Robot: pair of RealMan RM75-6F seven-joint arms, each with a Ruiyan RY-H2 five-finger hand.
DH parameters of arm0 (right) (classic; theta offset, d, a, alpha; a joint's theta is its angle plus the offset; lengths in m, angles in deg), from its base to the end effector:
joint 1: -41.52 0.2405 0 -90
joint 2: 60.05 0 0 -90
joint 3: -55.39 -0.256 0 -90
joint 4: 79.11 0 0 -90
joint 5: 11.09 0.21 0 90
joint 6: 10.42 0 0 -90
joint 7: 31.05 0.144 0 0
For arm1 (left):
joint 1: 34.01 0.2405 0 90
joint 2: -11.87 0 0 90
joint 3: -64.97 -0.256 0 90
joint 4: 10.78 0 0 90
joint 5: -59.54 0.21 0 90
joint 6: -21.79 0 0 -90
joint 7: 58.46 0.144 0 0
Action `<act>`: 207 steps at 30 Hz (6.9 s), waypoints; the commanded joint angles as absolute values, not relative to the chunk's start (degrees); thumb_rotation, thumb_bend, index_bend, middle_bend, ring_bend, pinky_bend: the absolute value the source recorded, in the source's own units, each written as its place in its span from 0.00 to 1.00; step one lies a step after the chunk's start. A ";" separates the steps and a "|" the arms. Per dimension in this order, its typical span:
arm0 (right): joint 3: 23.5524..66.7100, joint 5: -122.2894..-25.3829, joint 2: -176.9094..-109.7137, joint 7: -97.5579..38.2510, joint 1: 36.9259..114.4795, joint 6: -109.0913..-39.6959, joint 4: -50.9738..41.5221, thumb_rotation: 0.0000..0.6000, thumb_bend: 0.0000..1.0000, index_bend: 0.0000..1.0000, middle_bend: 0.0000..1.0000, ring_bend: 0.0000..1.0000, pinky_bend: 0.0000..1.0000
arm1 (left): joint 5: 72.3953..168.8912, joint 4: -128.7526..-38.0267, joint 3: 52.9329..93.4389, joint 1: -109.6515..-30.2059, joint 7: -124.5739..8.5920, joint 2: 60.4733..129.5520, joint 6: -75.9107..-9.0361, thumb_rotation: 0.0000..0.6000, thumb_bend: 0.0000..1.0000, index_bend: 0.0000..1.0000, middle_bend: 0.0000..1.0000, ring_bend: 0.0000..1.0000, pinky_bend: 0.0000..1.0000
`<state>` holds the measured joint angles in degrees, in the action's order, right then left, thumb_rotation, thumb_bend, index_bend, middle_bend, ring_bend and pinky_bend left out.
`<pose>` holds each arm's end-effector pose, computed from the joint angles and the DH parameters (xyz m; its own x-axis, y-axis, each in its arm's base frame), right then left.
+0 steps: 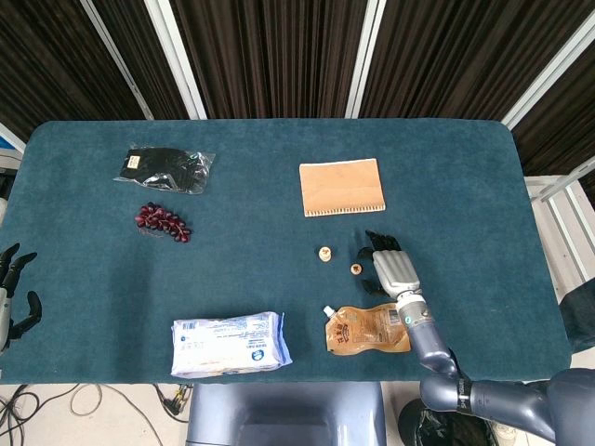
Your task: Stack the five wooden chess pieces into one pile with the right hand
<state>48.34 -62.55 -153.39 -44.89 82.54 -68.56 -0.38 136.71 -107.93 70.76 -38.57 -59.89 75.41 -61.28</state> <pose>-0.1964 -0.3399 -0.0335 0.2753 -0.3481 0.8961 -0.9613 -0.1113 0.2521 -0.3136 0.1874 0.1641 0.2829 -0.0097 0.9591 0.9509 0.1339 -0.2791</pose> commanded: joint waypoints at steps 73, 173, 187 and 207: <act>42.18 -62.88 -157.50 -47.07 82.76 -60.83 -6.95 1.00 0.41 0.52 0.00 0.00 0.00 | 136.69 -107.82 70.76 -38.60 -59.59 75.52 -61.29 1.00 0.62 0.18 0.00 0.00 0.00; 39.82 -41.28 -157.11 -60.62 100.06 -59.01 -4.93 1.00 0.41 0.52 0.00 0.00 0.00 | 136.80 -107.79 70.72 -38.66 -59.97 75.45 -61.15 1.00 0.62 0.18 0.00 0.00 0.00; 40.09 -41.11 -156.95 -60.30 100.10 -58.63 -5.02 1.00 0.40 0.50 0.00 0.00 0.00 | 136.71 -107.78 70.75 -38.66 -60.05 75.44 -61.11 1.00 0.62 0.18 0.00 0.00 0.00; 40.34 -41.59 -156.15 -59.48 100.09 -58.48 -4.36 1.00 0.41 0.43 0.00 0.00 0.00 | 136.77 -107.68 70.77 -38.66 -60.19 75.41 -61.14 1.00 0.62 0.18 0.00 0.00 0.00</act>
